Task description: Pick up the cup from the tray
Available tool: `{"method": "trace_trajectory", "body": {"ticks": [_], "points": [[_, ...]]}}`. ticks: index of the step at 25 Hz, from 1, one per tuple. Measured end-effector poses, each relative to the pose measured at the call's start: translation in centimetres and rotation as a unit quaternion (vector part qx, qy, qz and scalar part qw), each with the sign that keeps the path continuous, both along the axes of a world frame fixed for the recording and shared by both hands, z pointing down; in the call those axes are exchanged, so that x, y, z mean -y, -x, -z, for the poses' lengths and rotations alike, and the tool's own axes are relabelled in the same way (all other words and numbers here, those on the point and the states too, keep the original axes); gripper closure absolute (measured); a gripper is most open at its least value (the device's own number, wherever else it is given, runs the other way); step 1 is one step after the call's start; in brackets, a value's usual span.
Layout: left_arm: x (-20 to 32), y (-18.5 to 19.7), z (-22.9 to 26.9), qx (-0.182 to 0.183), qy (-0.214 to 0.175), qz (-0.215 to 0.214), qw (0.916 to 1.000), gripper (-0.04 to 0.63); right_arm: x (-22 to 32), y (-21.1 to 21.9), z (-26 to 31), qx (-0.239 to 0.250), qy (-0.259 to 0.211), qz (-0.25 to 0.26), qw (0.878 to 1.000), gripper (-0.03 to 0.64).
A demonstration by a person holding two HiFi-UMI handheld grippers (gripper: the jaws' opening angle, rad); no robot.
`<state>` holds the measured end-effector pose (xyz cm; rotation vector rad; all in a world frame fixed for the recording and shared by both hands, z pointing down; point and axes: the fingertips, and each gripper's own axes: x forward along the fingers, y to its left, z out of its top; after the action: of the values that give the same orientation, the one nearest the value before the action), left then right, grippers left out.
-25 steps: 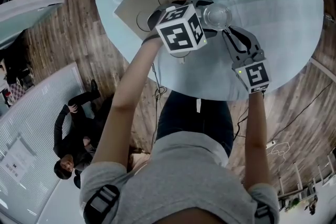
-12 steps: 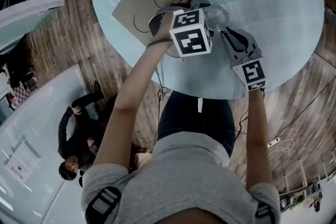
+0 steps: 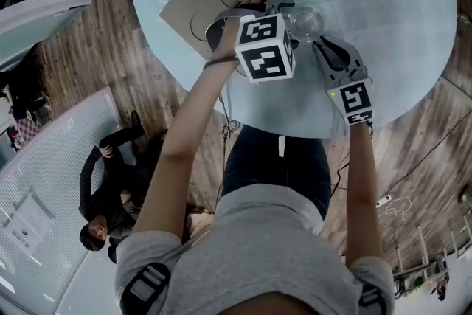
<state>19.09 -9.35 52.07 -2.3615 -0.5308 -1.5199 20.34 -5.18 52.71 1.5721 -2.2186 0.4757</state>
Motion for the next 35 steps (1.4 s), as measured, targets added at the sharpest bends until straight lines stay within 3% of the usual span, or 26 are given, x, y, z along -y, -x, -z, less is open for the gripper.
{"method": "trace_trajectory", "body": {"ticks": [5, 8, 11, 15, 19, 23, 25, 29, 35], "points": [[1.2, 0.8, 1.7, -0.04, 0.02, 0.043, 0.998, 0.239, 0.1, 0.3, -0.3, -0.029, 0.006, -0.004, 1.0, 0.566], [2.6, 1.5, 2.9, -0.069, 0.034, 0.088, 0.9931, 0.245, 0.1, 0.3, -0.1, -0.011, 0.007, -0.01, 1.0, 0.565], [4.4, 2.4, 4.2, -0.097, 0.053, 0.137, 0.9844, 0.246, 0.2, -0.2, 0.5, 0.025, 0.001, -0.026, 0.999, 0.514], [6.5, 4.3, 6.1, -0.143, 0.07, 0.2, 0.9668, 0.262, 0.0, -0.6, 1.8, 0.042, -0.013, -0.049, 0.998, 0.512], [7.8, 5.9, 8.5, -0.204, 0.075, 0.255, 0.9421, 0.302, 0.4, -0.8, 5.0, 0.065, -0.052, -0.08, 0.993, 0.512], [7.6, 7.0, 10.7, -0.258, 0.064, 0.297, 0.9171, 0.349, 1.6, -0.9, 9.5, 0.111, -0.109, -0.113, 0.981, 0.514], [6.6, 7.3, 11.9, -0.287, 0.069, 0.31, 0.9036, 0.398, 2.1, -0.4, 11.3, 0.117, -0.127, -0.118, 0.978, 0.557], [5.6, 8.2, 14.0, -0.345, 0.073, 0.343, 0.8707, 0.584, 3.2, 1.1, 13.9, 0.126, -0.151, -0.123, 0.973, 0.599], [6.3, 10.3, 16.6, -0.401, 0.051, 0.408, 0.8186, 0.588, 4.5, 2.7, 16.8, 0.091, -0.175, -0.126, 0.972, 0.608]]}}
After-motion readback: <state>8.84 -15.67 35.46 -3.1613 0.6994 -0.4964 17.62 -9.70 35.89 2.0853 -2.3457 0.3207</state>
